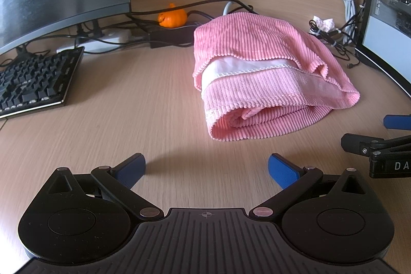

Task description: Fold clothes

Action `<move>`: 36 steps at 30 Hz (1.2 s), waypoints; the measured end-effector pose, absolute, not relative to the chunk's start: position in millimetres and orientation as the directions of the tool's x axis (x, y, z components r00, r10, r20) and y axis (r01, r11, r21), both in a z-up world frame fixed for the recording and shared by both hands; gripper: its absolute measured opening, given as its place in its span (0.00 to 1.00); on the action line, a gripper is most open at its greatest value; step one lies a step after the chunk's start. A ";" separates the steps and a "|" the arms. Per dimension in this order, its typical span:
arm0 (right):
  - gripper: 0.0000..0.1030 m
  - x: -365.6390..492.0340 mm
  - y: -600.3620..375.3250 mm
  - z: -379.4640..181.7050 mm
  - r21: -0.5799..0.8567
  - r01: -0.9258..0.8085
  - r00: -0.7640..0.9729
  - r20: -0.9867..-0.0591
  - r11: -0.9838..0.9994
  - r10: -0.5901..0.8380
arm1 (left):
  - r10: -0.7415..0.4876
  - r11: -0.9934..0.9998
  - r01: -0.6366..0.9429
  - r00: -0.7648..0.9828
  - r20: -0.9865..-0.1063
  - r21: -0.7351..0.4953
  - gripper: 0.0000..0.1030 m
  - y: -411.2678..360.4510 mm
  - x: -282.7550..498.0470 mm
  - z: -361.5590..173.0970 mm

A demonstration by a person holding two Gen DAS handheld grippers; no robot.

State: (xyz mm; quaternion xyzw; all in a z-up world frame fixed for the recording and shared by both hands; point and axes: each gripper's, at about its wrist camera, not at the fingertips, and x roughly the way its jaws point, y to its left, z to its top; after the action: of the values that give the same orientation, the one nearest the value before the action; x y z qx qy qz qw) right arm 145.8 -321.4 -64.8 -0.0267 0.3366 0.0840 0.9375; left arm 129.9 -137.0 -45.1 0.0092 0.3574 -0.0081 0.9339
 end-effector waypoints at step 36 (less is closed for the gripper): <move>1.00 145.6 -321.4 -64.9 0.007 -0.177 0.759 -0.636 0.984 0.140 | -0.014 1.000 0.026 0.743 -0.669 0.009 1.00 -136.7 130.9 -44.7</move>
State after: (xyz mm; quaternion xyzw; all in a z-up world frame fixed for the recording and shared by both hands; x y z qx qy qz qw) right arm 145.6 -321.4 -64.9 -0.0268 0.3368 0.0846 0.9374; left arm 130.9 -136.7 -44.7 0.0089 0.3580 -0.0107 0.9336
